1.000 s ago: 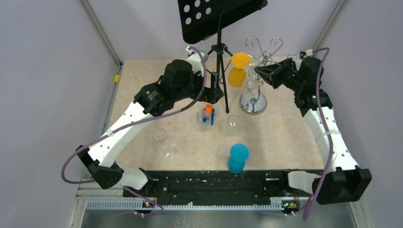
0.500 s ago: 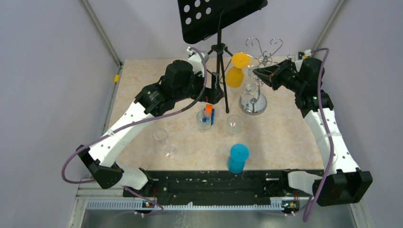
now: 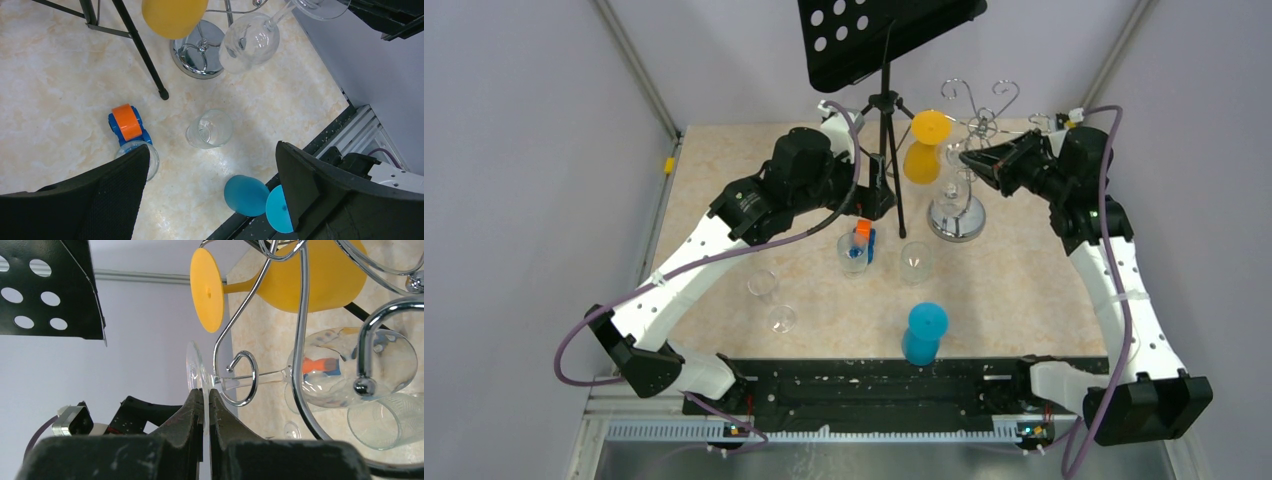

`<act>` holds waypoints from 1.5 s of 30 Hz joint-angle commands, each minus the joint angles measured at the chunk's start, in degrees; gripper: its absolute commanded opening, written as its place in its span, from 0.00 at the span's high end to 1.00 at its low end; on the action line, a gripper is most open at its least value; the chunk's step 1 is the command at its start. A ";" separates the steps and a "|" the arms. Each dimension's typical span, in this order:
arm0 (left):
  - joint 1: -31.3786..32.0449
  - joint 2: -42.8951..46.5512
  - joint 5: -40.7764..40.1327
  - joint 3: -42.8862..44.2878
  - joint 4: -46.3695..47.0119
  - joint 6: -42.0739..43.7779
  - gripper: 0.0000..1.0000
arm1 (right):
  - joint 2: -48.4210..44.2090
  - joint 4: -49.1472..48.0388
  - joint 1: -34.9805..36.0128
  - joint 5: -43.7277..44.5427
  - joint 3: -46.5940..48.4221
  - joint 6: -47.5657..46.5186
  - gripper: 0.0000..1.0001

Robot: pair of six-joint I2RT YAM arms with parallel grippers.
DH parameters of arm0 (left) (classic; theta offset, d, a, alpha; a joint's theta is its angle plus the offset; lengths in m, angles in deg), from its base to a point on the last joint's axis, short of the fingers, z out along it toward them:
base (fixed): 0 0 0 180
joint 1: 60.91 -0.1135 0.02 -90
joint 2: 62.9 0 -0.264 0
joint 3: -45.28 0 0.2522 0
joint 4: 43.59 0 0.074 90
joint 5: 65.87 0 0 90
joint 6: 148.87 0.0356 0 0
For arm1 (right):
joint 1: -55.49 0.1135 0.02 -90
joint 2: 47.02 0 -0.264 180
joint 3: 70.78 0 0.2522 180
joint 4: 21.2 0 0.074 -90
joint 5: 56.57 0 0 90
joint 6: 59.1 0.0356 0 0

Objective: Place the wine glass upside down on the wine glass rack
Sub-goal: Turn the wine glass upside down at the wine rack.

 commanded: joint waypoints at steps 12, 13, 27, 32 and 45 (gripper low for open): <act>0.28 1.97 0.86 -0.49 3.10 -0.68 0.01 | -3.86 1.50 0.77 3.60 3.71 -2.81 1.00; 0.29 1.95 0.86 -0.46 3.17 -0.66 0.01 | -3.90 1.68 0.76 3.86 3.80 -2.99 1.00; 0.27 2.09 0.77 -0.76 3.10 -0.79 0.01 | -4.45 2.28 -0.92 6.81 4.30 -3.77 1.00; 0.27 2.18 0.70 -0.83 3.10 -0.79 0.01 | -3.93 1.76 -1.41 7.18 4.78 -4.00 1.00; 0.29 2.21 0.41 -1.00 3.12 -0.72 0.01 | -3.03 0.58 -1.67 8.97 3.82 -4.73 1.00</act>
